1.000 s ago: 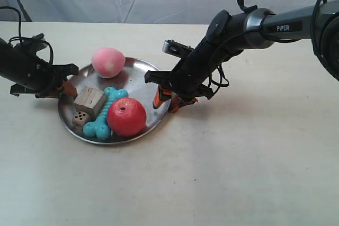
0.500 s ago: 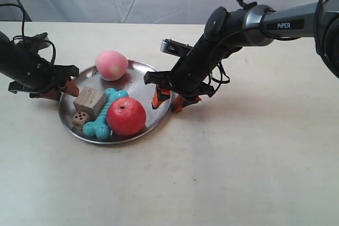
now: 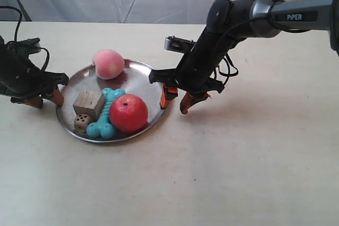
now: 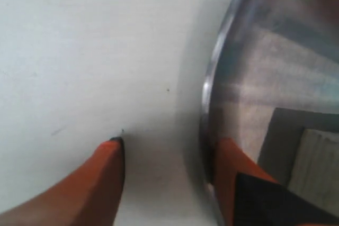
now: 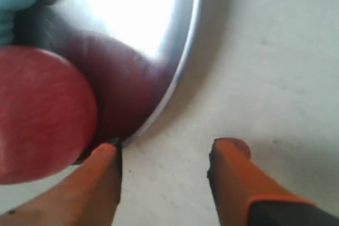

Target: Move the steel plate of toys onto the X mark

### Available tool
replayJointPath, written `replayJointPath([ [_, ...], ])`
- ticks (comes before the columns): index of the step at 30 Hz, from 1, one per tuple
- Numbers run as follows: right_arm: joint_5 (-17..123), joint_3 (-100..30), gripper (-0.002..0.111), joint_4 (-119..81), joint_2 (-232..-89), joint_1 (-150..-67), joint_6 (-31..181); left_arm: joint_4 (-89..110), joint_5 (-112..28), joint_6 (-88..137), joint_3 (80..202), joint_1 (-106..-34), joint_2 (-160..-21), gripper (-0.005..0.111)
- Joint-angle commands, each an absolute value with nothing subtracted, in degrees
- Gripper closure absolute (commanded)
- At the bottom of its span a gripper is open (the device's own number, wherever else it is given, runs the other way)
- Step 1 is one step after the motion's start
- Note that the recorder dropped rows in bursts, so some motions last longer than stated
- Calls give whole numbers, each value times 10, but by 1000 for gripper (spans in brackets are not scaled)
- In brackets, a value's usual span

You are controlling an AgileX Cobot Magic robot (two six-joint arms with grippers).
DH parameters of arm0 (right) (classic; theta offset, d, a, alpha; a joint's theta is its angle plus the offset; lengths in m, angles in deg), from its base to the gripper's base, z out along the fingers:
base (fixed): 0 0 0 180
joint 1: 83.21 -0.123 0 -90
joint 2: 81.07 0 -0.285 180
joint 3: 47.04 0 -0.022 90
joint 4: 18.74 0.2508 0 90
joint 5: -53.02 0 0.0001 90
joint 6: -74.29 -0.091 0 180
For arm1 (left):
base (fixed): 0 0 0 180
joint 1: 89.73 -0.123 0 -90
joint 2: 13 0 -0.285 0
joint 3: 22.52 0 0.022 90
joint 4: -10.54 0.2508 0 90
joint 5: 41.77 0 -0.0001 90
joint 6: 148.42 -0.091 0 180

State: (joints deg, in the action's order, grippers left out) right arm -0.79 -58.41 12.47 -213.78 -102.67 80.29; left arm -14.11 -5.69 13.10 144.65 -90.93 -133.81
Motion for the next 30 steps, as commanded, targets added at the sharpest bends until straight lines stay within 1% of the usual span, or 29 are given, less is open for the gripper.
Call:
replayJointPath([
  [1,-36,-587,78,107,-2104,-1025,800,-139,-48,130,1443,-909,-1286,66],
  [2,-40,-587,87,101,-2096,-1025,800,-139,-48,125,1443,-909,-1271,73],
  [4,-40,-587,105,87,-2081,-1025,800,-139,-48,119,1443,-909,-1251,82],
  [5,-40,-587,109,80,-2073,-1025,800,-139,-48,118,1443,-909,-1237,89],
  [9,-51,-586,106,52,-2040,-1025,800,-133,-32,118,1443,-909,-1201,104],
  [10,-53,-581,106,49,-2030,-1025,800,-133,-30,115,1440,-909,-1190,107],
  [14,-13,-531,106,39,-1967,-1026,800,-139,-41,116,1406,-908,-1131,107],
  [20,149,-367,106,-2,-1797,-1026,800,-182,-119,103,1326,-908,-999,107],
  [24,284,-246,109,-33,-1665,-1026,800,-223,-153,84,1273,-907,-889,107],
  [28,472,-128,109,-97,-1537,-1026,800,-276,-163,42,1231,-903,-798,107],
  [30,558,-84,109,-118,-1492,-1026,800,-273,-158,31,1211,-886,-760,107],
])
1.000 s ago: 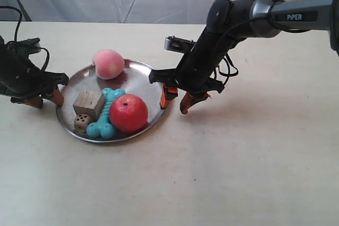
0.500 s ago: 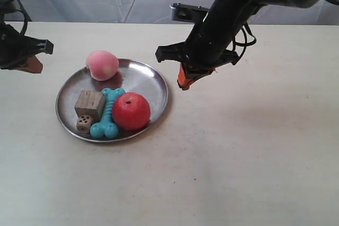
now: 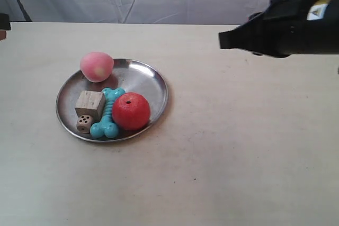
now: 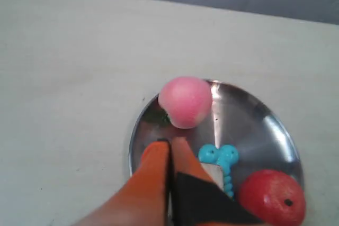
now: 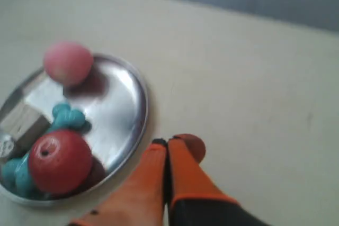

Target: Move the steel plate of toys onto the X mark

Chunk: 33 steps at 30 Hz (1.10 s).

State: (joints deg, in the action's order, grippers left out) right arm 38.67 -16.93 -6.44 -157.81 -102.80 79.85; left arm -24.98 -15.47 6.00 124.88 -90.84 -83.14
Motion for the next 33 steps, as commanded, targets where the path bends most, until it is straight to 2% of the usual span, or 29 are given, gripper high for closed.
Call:
replayJointPath([
  [1,595,-65,109,-118,-1471,-1026,800,-271,-154,26,1205,-877,-744,107],
  [5,665,-20,109,-114,-1429,-1026,800,-264,-131,22,1178,-839,-689,107],
  [19,633,-9,109,-106,-1419,-1030,800,-288,-88,26,1173,-804,-621,107],
  [24,623,8,109,-106,-1316,-1017,799,-297,-101,26,1173,-804,-621,107],
  [33,687,125,109,-106,-1013,-873,799,-298,-141,25,1173,-804,-621,107],
])
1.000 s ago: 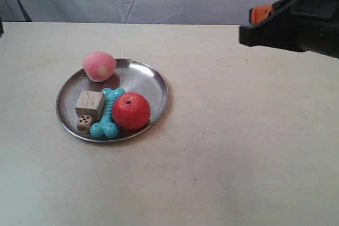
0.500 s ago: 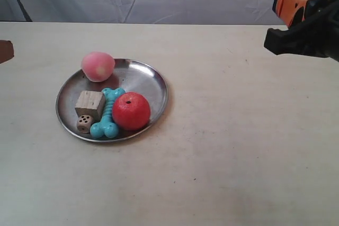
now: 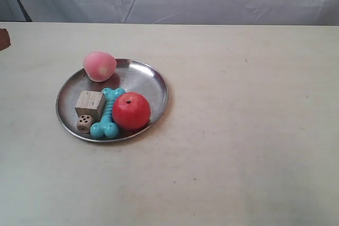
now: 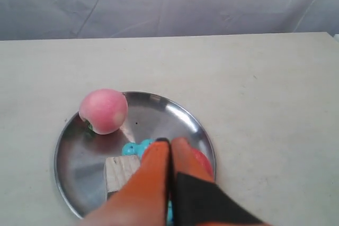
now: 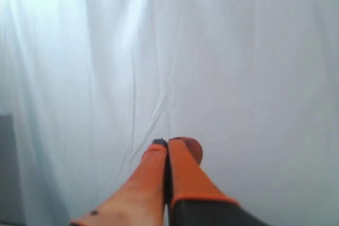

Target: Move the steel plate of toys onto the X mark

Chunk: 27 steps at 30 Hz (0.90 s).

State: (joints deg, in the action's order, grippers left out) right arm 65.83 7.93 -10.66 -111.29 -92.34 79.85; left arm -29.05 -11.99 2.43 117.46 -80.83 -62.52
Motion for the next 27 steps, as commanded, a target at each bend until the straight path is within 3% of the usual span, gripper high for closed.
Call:
replayJointPath([
  [1,687,134,109,-106,-985,-864,799,-298,-146,25,1173,-804,-621,107],
  [7,686,174,109,-106,-889,-844,799,-304,-196,25,1173,-804,-621,107],
  [18,698,295,109,-106,-889,-829,799,-297,-248,-49,1173,-804,-621,107],
  [27,595,302,109,-106,-889,-826,799,-345,-263,-50,1173,-804,-621,107],
])
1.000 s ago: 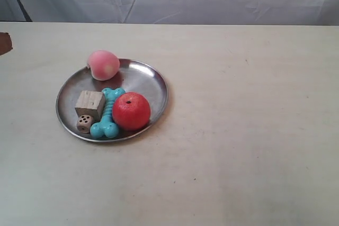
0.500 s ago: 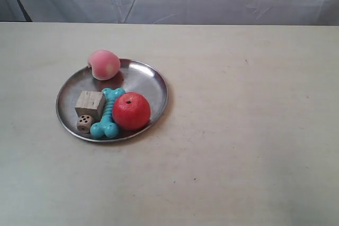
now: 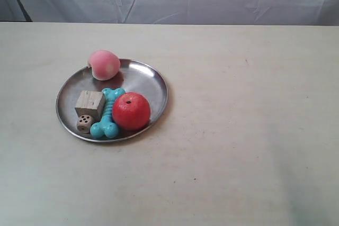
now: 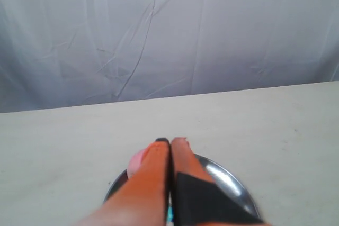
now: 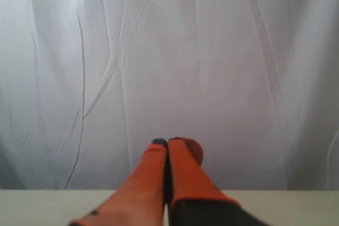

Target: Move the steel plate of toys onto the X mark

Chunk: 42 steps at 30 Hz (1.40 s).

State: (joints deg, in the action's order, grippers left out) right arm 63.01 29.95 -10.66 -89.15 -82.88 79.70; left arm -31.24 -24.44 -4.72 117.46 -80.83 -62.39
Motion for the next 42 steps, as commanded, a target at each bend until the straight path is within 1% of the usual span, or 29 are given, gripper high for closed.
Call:
replayJointPath([
  [1,591,302,109,-106,-889,-826,799,-359,-266,-50,1173,-804,-621,107],
  [6,590,302,109,-106,-889,-826,799,-414,-253,-48,1173,-804,-621,107],
  [13,590,302,109,-106,-889,-826,798,-384,-238,-51,1173,-804,-621,107],
  [18,590,302,109,-106,-889,-826,798,-312,-241,-78,1173,-805,-621,107],
  [21,588,302,109,-103,-889,-826,798,-350,-241,-69,1173,-805,-621,107],
  [25,587,302,109,-90,-889,-826,798,-349,-235,-65,1173,-805,-621,107],
  [30,587,302,109,-90,-889,-826,798,-420,-217,-63,1161,-805,-610,107],
  [32,587,302,109,-90,-889,-826,798,-417,-230,-28,1135,-805,-574,107],
  [34,587,302,109,-90,-889,-826,798,-369,-241,7,1090,-812,-513,107],
  [38,587,302,109,-90,-889,-826,798,-175,-242,131,1010,-852,-410,107],
  [40,587,302,109,-90,-889,-826,798,-107,-258,165,970,-880,-367,107],
  [42,588,302,109,-90,-889,-826,798,-82,-283,166,943,-901,-341,107],
])
